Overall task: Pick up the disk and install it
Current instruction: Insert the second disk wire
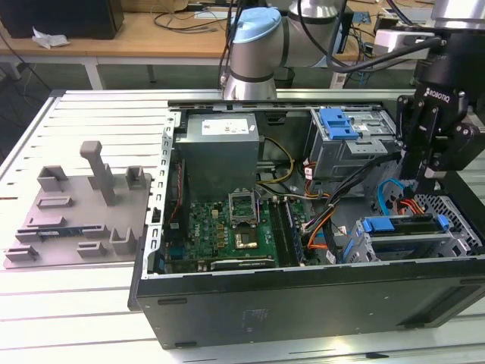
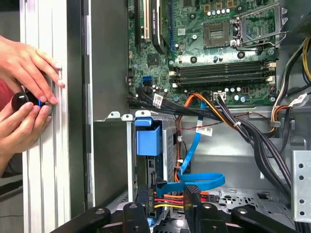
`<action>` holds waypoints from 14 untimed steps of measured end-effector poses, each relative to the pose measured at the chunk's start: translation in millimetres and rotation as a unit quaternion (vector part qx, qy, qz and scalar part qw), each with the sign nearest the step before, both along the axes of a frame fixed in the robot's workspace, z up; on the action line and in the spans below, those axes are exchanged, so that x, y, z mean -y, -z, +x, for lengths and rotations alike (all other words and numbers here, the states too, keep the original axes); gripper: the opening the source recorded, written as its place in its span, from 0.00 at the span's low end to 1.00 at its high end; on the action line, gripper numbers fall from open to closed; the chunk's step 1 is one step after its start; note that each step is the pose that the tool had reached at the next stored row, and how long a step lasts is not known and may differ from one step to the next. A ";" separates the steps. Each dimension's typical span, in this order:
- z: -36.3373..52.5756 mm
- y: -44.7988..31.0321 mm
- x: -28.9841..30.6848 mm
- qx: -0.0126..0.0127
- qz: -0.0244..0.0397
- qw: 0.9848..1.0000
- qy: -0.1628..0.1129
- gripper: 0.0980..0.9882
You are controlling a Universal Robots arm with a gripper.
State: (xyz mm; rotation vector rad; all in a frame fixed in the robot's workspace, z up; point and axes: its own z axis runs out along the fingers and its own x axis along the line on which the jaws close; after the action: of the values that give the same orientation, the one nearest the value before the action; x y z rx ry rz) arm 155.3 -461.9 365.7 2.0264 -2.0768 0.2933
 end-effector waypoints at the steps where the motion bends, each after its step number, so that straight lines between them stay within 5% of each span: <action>1: -0.2 0.4 0.0 0.000 0.000 1.000 0.002 0.37; 4: -0.8 1.9 0.4 -0.002 0.000 1.000 0.009 0.27; 14: -0.9 3.4 8.0 -0.004 0.000 1.000 0.019 0.27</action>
State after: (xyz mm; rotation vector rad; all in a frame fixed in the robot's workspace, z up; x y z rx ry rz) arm 154.4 -469.9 362.3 1.9823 -2.1080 0.2785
